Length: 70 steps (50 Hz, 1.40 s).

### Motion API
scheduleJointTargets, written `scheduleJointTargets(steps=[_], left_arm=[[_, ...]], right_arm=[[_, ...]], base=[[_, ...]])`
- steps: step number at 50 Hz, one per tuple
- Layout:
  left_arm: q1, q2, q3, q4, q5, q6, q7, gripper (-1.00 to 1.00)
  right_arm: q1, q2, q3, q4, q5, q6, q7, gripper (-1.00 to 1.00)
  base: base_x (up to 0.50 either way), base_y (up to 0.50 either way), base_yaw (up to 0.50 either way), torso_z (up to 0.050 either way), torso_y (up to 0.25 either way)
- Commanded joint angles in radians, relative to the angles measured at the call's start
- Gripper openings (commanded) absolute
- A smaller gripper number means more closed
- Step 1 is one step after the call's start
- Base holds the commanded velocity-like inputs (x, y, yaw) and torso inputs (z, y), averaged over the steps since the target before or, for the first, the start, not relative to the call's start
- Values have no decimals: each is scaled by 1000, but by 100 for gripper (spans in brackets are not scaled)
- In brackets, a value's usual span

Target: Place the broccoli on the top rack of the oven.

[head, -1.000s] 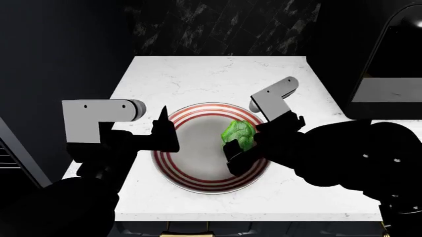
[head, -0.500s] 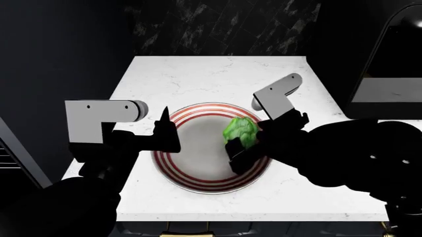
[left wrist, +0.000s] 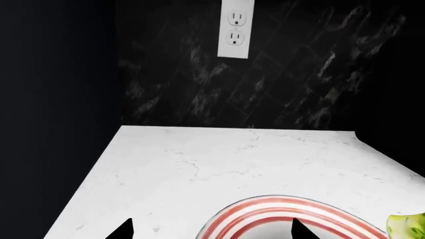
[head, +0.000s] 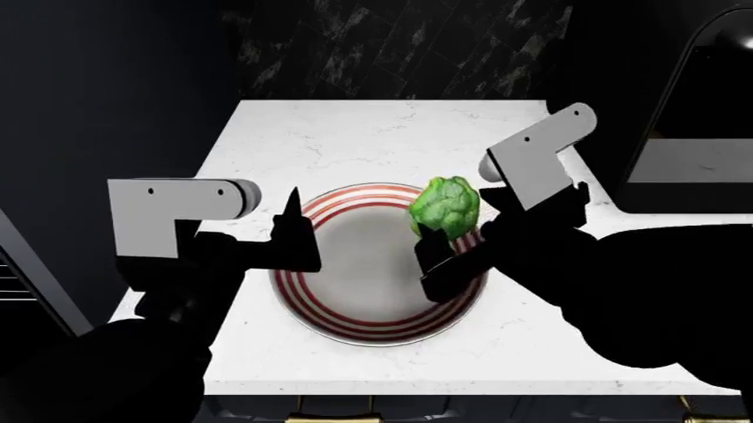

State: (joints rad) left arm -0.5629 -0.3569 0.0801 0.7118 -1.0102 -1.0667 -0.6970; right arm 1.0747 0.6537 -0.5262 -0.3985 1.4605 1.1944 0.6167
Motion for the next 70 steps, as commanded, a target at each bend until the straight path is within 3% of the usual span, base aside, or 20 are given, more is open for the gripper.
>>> scheduleJointTargets(steps=[1,23,70], left_arm=[[-4,-8,-9,17,-21,-2,-12,100],[-5,-18,-9,38,-33,9,-27,100],[-12,-28,13,29,-42,29,-42,100]], right_arm=[[-47,49,83,-146,64,-46,106,-100],[-139,77,145,-261,45,-140,161,-100],[-136,117,145,-286,53,-144,195,-100]], base=[[0,0,0,0,0],[0,0,0,0,0],[-258,0,0,0,0]])
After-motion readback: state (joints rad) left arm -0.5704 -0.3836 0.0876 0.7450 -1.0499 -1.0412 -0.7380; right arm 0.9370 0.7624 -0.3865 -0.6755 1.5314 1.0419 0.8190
